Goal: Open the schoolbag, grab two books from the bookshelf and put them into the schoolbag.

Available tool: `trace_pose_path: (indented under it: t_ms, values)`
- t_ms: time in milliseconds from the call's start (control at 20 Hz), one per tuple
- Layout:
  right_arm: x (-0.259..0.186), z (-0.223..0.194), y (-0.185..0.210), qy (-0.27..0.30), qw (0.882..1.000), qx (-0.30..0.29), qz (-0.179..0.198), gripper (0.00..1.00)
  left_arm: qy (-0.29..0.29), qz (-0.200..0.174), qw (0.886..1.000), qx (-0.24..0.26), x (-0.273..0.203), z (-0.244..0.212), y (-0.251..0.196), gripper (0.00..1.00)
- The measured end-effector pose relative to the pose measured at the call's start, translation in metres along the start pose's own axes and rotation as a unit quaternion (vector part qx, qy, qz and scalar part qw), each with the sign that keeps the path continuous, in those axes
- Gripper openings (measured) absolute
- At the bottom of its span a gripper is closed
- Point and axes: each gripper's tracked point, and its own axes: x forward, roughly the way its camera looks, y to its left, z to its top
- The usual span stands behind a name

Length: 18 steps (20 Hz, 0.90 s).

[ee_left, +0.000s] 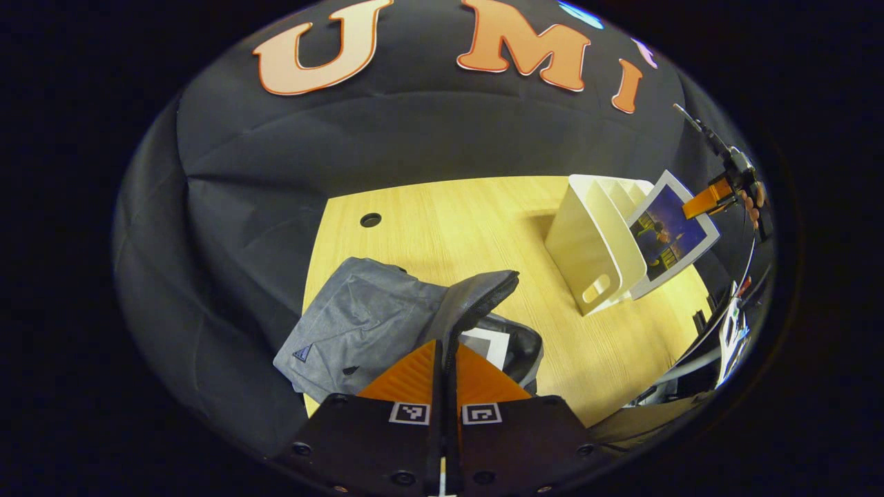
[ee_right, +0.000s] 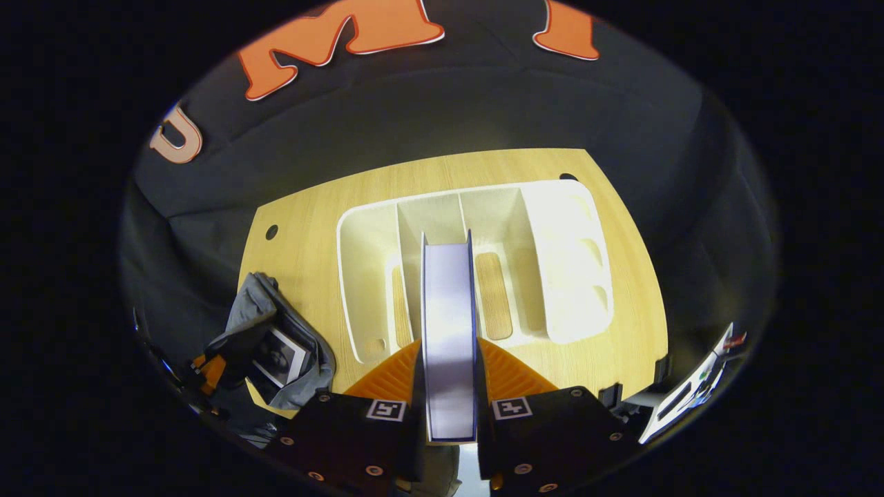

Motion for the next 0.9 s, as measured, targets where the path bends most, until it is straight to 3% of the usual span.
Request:
trace_pose_path:
  t_ms: [350, 900]
  values:
    - [-0.033, -0.060, 0.016, -0.009, 0.998, 0.061, -0.024, 0.31, -0.007, -0.061, 0.997, 0.041, -0.007, -0.007, 0.003, 0.03]
    - [-0.064, -0.134, 0.047, -0.019, 0.990, 0.139, -0.024, 0.31, -0.019, -0.112, 0.989, 0.090, -0.009, -0.010, 0.012, 0.03]
